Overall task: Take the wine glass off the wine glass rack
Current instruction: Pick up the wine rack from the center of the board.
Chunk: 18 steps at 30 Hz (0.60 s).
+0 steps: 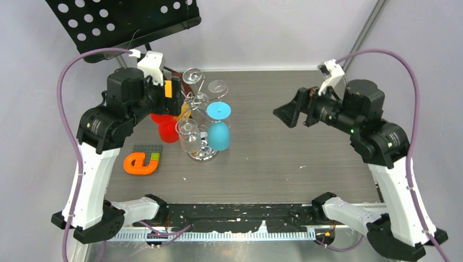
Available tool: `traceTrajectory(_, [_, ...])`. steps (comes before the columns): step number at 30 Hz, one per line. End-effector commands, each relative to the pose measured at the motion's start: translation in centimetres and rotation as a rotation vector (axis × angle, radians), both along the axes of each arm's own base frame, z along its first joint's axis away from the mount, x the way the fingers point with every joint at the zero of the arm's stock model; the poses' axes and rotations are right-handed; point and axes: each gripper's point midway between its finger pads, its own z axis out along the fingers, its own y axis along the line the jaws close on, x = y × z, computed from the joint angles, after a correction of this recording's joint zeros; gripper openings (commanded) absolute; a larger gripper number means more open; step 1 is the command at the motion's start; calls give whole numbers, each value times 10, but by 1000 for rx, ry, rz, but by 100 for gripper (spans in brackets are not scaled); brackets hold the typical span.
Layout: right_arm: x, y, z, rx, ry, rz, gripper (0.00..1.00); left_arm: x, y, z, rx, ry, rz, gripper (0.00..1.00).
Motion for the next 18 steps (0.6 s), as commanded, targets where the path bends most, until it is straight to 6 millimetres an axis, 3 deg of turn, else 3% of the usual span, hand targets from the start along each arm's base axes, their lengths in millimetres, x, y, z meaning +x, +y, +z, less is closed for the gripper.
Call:
traceTrajectory(1, [8,36,41,75,-57,70,94,-5,16,15,-38,-87,80,93])
traceTrajectory(10, [21,112,72,220,3,194,91,-31,39,7,-64,-134,142,94])
traceTrajectory(18, [32,172,84,309,89,243,90,-58,64,-3,-56,-178,189,94])
